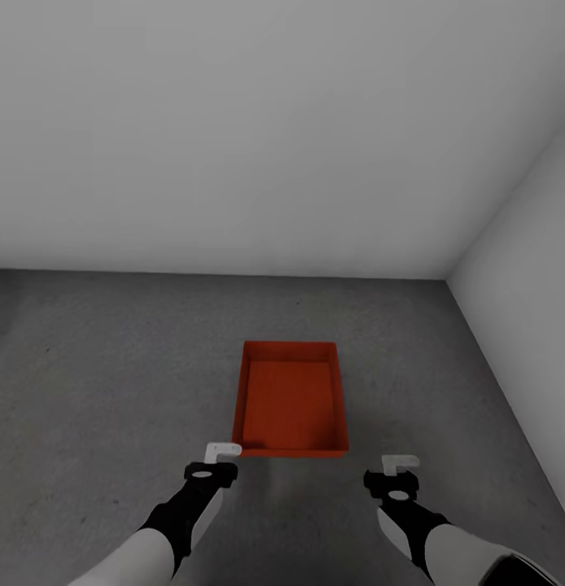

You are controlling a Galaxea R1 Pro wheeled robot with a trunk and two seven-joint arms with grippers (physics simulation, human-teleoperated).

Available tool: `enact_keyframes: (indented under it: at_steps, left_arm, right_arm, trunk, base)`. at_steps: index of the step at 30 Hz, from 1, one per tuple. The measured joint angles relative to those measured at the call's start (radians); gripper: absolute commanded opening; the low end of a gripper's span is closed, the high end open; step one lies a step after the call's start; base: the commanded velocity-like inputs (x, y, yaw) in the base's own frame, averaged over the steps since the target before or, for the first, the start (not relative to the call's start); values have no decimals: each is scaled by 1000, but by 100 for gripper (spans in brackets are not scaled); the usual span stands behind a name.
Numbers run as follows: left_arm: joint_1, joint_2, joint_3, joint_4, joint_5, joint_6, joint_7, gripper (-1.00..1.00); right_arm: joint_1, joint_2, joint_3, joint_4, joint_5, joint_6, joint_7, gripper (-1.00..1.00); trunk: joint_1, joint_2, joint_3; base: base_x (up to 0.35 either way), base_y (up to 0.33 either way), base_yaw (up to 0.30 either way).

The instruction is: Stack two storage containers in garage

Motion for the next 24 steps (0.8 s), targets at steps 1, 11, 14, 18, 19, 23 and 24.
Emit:
enact_keyframes:
  at_steps: [1,11,14,18,19,23,24]
  left_arm:
    - [0,0,0,1,0,0,0,100]
    - [0,0,0,33,1,0,-2,100]
    - [0,0,1,56,2,-3,-2,100]
    - [0,1,2,111,12,-6,-2,100]
    - [0,2,2,122,15,-7,-2,100]
    - [0,12,2,223,53,-14,-3,100]
    - [0,16,2,250,70,-19,-3,100]
  right_arm:
    - [0,1,1,8,0,0,4,100]
    - [-12,11,2,37,1,3,66,100]
    - [-8,26,1,37,1,4,69,100]
    - [32,49,1,39,1,5,70,100]
    - [41,51,1,39,1,5,70,100]
    - [98,63,1,40,2,5,70,100]
    - [109,66,1,40,1,5,70,100]
  trunk:
    - [0,0,2]
    - [0,0,17]
    - [0,0,22]
    - [0,0,28]
    - [0,0,30]
    - [0,0,36]
    - [0,0,38]
  base:
    - [0,0,0]
    - [0,0,0]
    - [0,0,0]
    - [0,0,0]
    - [0,0,0]
    - [0,0,0]
    - [0,0,0]
